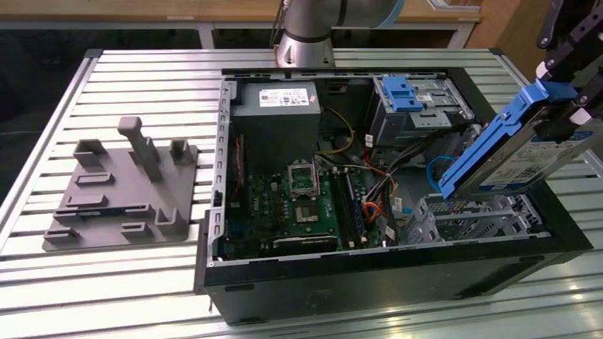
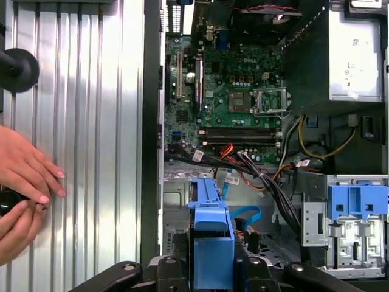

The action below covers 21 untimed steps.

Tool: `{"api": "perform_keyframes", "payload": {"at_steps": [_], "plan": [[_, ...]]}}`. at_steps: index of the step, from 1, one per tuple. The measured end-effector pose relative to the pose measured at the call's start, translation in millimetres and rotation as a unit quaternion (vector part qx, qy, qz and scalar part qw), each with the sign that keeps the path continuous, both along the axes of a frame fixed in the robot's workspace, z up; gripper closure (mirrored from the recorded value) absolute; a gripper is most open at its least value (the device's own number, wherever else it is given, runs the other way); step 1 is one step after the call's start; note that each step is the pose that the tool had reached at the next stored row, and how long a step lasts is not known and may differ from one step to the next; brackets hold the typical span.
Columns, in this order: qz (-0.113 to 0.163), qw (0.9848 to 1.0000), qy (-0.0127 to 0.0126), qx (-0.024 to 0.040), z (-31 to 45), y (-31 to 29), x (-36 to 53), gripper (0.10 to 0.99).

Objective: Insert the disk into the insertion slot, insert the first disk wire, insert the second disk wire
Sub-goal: 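Insert the disk into the insertion slot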

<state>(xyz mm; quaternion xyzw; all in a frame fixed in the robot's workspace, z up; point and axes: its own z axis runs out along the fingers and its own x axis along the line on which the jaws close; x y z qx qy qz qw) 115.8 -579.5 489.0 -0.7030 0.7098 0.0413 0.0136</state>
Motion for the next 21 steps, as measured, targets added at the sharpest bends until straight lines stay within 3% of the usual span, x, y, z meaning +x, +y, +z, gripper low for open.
{"api": "perform_keyframes", "payload": {"at_steps": [12, 21], "plan": [[0.000, 1.0000, -0.0026, 0.0011, -1.1, 0.0, 2.2, 0.725], [0.000, 1.0000, -0.0090, 0.0013, -3.2, 0.0, 5.1, 0.725]]}}
